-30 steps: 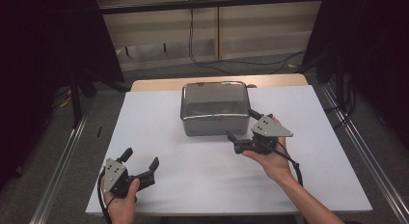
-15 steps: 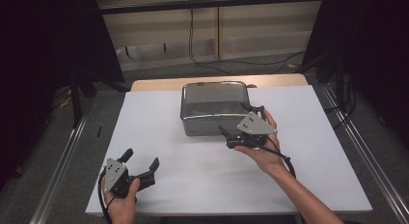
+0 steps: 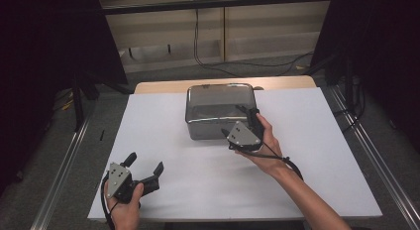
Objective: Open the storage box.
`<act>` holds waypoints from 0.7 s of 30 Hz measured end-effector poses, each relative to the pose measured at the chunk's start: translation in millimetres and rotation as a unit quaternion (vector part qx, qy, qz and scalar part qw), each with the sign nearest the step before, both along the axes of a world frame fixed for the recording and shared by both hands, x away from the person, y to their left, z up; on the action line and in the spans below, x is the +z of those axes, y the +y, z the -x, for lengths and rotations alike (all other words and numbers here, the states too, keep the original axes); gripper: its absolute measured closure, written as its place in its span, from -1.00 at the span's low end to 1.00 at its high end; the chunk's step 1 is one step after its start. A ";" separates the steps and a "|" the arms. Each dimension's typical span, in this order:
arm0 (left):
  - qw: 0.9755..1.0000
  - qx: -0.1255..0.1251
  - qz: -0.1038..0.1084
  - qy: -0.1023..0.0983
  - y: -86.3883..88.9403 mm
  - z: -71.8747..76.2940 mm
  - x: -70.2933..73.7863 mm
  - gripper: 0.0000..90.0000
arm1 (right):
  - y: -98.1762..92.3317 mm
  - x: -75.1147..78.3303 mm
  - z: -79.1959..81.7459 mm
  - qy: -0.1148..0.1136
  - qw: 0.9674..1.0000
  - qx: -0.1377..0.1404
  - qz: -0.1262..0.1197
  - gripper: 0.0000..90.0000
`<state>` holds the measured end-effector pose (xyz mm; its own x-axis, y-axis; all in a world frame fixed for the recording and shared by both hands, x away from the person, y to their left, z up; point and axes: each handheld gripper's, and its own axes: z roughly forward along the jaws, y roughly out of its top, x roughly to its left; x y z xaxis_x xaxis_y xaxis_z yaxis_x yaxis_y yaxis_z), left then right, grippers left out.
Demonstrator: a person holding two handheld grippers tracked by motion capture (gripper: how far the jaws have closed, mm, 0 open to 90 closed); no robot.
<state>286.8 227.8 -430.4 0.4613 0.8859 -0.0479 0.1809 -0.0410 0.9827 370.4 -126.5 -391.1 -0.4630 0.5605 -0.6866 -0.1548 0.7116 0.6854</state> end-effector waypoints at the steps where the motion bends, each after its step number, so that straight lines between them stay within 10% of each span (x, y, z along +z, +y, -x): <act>1: 1.000 0.000 0.000 0.000 -0.1 0.0 0.0 -0.92 | 2.9 -0.5 0.8 -0.006 1.000 0.004 0.016 -0.66; 8: 1.000 0.000 0.000 -0.001 -0.2 0.1 -0.1 -0.92 | 13.3 -5.0 1.2 -0.026 0.996 0.008 0.085 -0.47; 21: 1.000 0.000 -0.002 0.000 -0.2 0.0 -0.3 -0.92 | 26.8 -18.1 2.7 -0.099 0.966 0.007 0.239 -0.15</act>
